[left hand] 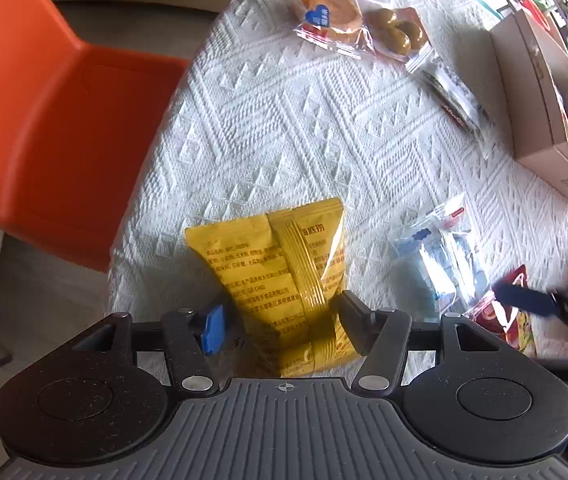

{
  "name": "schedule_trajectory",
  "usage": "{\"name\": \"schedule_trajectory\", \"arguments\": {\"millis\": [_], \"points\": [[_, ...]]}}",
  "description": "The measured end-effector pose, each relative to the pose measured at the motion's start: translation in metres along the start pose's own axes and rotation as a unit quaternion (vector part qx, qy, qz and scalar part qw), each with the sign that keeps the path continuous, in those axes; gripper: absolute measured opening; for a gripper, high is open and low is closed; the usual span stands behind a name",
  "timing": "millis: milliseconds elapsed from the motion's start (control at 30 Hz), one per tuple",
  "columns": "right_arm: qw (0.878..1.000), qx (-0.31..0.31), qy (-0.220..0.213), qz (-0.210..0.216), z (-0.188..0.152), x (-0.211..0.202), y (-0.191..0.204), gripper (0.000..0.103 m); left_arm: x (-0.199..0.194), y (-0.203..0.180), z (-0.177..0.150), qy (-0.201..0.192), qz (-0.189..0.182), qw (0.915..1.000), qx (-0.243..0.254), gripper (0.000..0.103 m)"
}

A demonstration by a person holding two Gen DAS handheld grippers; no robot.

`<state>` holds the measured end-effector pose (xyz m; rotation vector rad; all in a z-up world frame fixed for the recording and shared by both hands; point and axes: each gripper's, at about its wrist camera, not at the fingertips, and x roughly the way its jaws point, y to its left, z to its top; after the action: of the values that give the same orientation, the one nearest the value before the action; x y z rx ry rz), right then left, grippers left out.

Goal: Organize snacks
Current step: 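Lift the yellow bag with left while right moves toward the blue packet, then grasp the clear packet of blue candies with the right tool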

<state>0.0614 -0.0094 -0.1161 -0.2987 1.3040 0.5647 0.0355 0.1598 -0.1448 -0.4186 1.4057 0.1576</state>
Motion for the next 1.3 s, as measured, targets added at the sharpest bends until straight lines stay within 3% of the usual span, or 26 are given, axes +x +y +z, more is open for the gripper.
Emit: {"name": "schedule_trajectory", "arguments": {"millis": [100,233,433,533,733,933,1300], "points": [[1.0,-0.002,-0.002,-0.008,-0.028,-0.011,-0.004,0.064,0.002,-0.01,-0.001,-0.001,0.018,0.9997,0.018,0.065],[0.998,-0.023,-0.006,-0.051,-0.063,-0.019,-0.007,0.064,0.005,-0.019,-0.001,-0.003,0.036,0.999,0.024,0.07],[0.997,-0.006,0.004,-0.079,-0.081,-0.016,-0.028,0.064,0.009,-0.031,-0.001,-0.004,0.065,0.9977,0.016,0.074],[0.997,0.018,-0.012,-0.078,-0.076,-0.02,-0.034,0.064,0.008,-0.034,-0.002,-0.006,0.073,0.9971,0.018,0.074],[0.997,0.07,-0.027,-0.02,-0.045,-0.023,-0.035,0.064,0.004,-0.024,-0.004,-0.016,0.057,0.9982,-0.001,0.072],[0.999,0.027,-0.038,-0.013,-0.014,-0.018,-0.01,0.065,0.0,-0.01,-0.003,-0.019,0.037,0.9991,-0.012,0.07],[1.0,-0.001,-0.002,-0.019,0.008,0.016,0.008,0.067,-0.006,0.013,-0.002,-0.017,0.001,0.9989,-0.044,0.062]]}}
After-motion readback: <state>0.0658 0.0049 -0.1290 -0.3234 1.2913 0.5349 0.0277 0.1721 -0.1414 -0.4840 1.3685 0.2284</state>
